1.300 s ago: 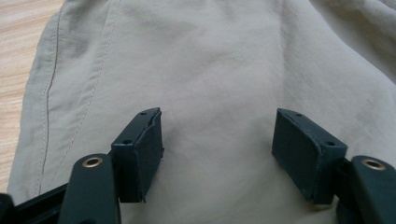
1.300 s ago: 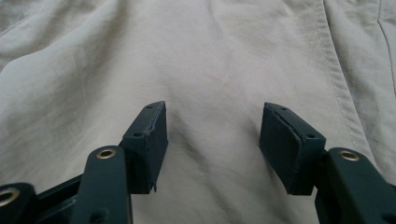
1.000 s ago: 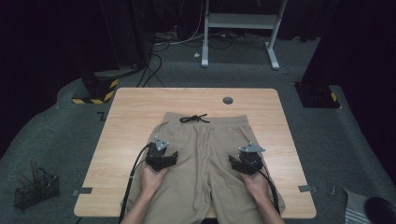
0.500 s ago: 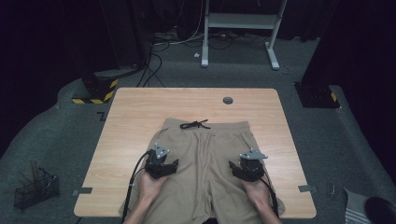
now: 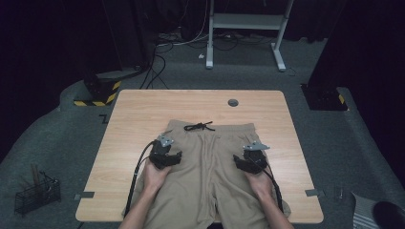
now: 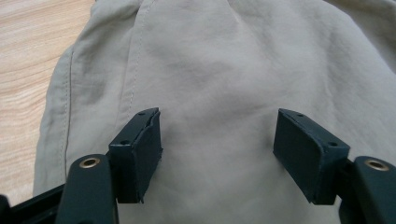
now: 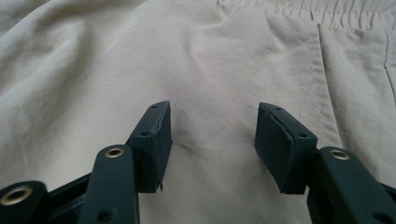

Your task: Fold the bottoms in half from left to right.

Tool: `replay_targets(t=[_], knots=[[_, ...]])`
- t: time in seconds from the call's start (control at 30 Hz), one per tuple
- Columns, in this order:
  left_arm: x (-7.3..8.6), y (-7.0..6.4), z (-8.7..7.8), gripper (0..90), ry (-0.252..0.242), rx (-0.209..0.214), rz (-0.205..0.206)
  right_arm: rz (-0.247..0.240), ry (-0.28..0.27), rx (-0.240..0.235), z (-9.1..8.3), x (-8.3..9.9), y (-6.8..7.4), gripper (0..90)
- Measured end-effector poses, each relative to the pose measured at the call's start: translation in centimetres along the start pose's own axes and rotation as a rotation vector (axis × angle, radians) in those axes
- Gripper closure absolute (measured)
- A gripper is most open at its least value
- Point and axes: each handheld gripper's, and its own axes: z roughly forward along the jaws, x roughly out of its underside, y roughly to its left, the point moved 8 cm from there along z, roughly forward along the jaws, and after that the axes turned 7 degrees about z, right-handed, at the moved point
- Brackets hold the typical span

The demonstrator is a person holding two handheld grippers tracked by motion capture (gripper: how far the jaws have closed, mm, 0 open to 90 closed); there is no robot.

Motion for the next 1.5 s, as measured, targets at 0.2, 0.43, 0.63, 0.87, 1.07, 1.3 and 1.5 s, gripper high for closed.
replay_targets(t=[0.2, 0.43, 0.63, 0.87, 1.07, 1.3, 1.5], knots=[[1.3, -1.3, -1.3, 32.1, -0.039, 0.004, 0.009, -0.005, -0.022, -0.011, -0.6, 0.8, 0.6, 45.2], [2.8, -2.8, -3.1, 31.4, -0.040, -0.007, -0.012, -0.022, -0.020, -0.028, -2.2, 2.4, 1.5, 45.2], [2.5, -3.4, -3.5, 31.0, -0.001, 0.045, 0.016, -0.035, -0.003, -0.047, -3.0, 3.2, 1.8, 42.4], [-0.5, -0.1, -3.8, 30.0, -0.050, 0.032, -0.045, -0.005, -0.028, -0.040, -2.2, 1.0, 1.2, 38.7], [-1.3, 3.5, -2.1, 29.7, -0.035, 0.007, -0.104, -0.012, -0.009, -0.038, -0.6, -0.3, 1.1, 40.4], [-1.3, 4.9, 0.2, 28.5, 0.055, 0.042, -0.087, -0.035, 0.001, -0.043, 0.3, -0.1, 1.4, 42.5], [-0.9, 5.1, 1.2, 31.6, 0.062, 0.047, -0.085, -0.041, -0.010, -0.051, 0.4, 0.0, 1.3, 42.3]])
